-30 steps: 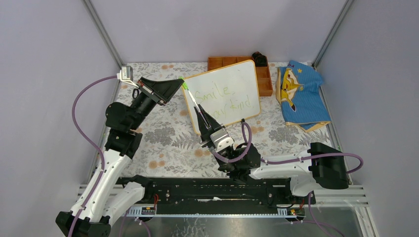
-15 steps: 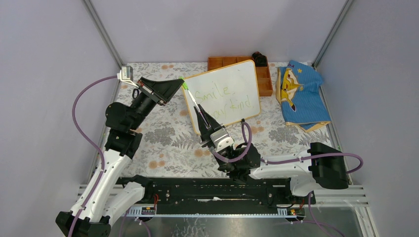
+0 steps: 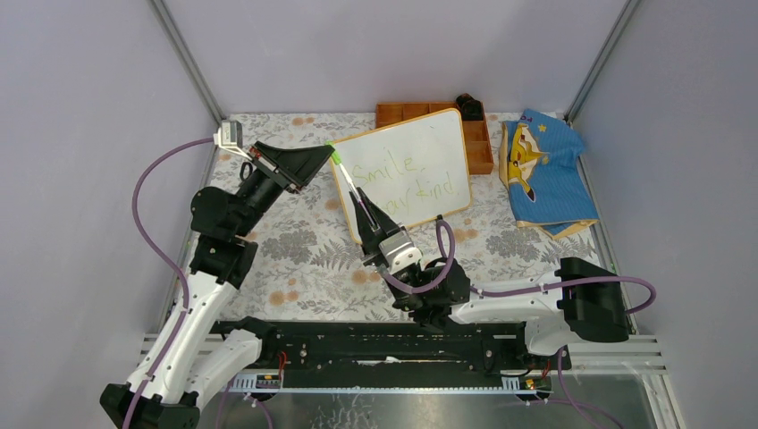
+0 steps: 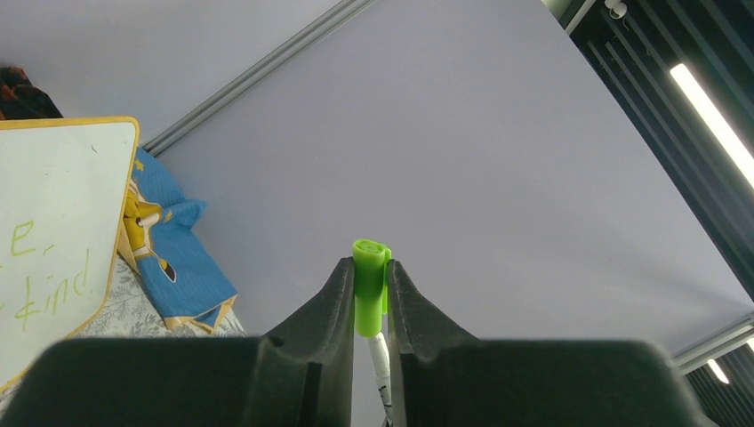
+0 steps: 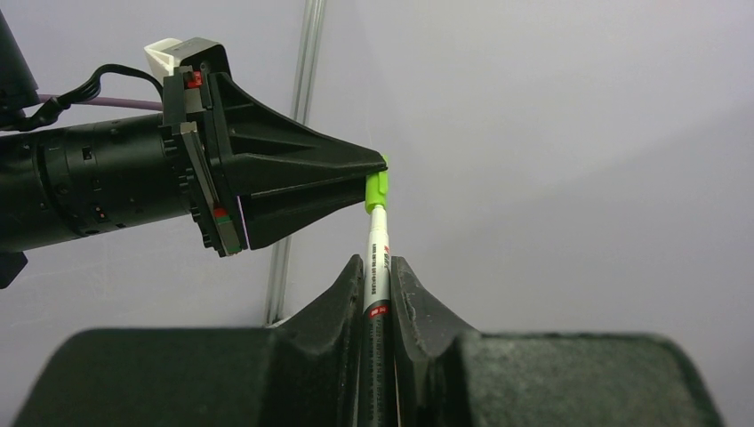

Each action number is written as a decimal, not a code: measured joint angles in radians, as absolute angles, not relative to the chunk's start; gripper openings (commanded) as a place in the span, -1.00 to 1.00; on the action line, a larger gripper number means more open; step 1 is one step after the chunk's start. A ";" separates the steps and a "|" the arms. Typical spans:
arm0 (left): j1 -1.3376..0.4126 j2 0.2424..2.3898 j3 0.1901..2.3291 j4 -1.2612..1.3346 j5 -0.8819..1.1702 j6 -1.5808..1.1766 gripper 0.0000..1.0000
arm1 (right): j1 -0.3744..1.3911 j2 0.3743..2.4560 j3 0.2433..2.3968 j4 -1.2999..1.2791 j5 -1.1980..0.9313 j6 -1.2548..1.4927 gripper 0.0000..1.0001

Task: Write a sentence on the whiteboard
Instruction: Close the pen cap at the center of the board.

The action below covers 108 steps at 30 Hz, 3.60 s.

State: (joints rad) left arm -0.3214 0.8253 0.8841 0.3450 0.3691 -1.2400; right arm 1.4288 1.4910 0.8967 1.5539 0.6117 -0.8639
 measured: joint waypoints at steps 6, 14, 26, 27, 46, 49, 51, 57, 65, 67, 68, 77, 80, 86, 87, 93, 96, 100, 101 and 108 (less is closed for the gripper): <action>-0.327 0.824 0.870 0.355 0.382 -1.253 -1.00 | 1.429 1.501 0.902 1.554 0.612 -0.869 -1.00; -0.327 0.825 0.857 0.401 0.397 -1.298 -1.00 | 1.429 1.509 0.920 1.555 0.608 -0.878 -1.00; -0.337 0.850 0.842 0.538 0.405 -1.378 -1.00 | 1.423 1.510 0.962 1.561 0.586 -0.858 -1.00; -0.339 0.853 0.840 0.556 0.400 -1.386 -1.00 | 1.422 1.513 0.970 1.562 0.586 -0.855 -1.00; -0.406 0.870 0.845 0.684 0.280 -1.397 -1.00 | 1.412 1.574 1.124 1.563 0.589 -0.806 -1.00; -0.425 0.870 0.852 0.686 0.255 -1.383 -1.00 | 1.412 1.578 1.137 1.566 0.589 -0.804 -1.00; -0.434 0.870 0.852 0.687 0.240 -1.376 -1.00 | 1.412 1.580 1.143 1.567 0.591 -0.803 -1.00; -0.460 0.868 0.852 0.686 0.202 -1.353 -1.00 | 1.412 1.585 1.152 1.572 0.594 -0.800 -1.00; -0.547 0.868 0.858 0.678 0.115 -1.287 -1.00 | 1.412 1.589 1.163 1.584 0.611 -0.796 -1.00; -0.576 0.866 0.858 0.677 0.089 -1.262 -1.00 | 1.411 1.589 1.163 1.585 0.616 -0.796 -1.00; -0.585 0.865 0.858 0.677 0.080 -1.253 -1.00 | 1.411 1.589 1.163 1.585 0.617 -0.796 -1.00; -0.635 0.845 0.855 0.656 0.039 -1.188 -1.00 | 1.405 1.589 1.163 1.584 0.612 -0.796 -1.00; -0.642 0.836 0.846 0.652 0.031 -1.185 -1.00 | 1.404 1.589 1.163 1.583 0.609 -0.796 -1.00; -0.654 0.825 0.826 0.652 0.017 -1.185 -1.00 | 1.400 1.596 1.165 1.581 0.609 -0.796 -1.00; -0.657 0.825 0.823 0.653 0.015 -1.185 -1.00 | 1.399 1.597 1.168 1.581 0.609 -0.796 -1.00; -0.669 0.825 0.820 0.651 0.014 -1.185 -1.00 | 1.391 1.602 1.179 1.581 0.609 -0.796 -1.00; -0.669 0.819 0.816 0.648 0.013 -1.185 -1.00 | 1.391 1.602 1.179 1.579 0.608 -0.796 -1.00; -0.675 0.804 0.816 0.628 0.001 -1.172 -0.51 | 1.391 1.601 1.174 1.577 0.595 -0.796 -1.00; -0.675 0.802 0.816 0.624 0.001 -1.168 -0.39 | 1.391 1.600 1.172 1.577 0.591 -0.796 -1.00; -0.717 0.792 0.816 0.548 0.092 -1.143 0.58 | 1.354 1.572 1.161 1.576 0.582 -0.792 -1.00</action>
State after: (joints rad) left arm -0.7170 0.7918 0.8162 0.5480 0.0921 -1.1427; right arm 1.3540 1.5723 1.1614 1.5757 0.5816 -0.7918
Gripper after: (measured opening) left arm 0.649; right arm 0.184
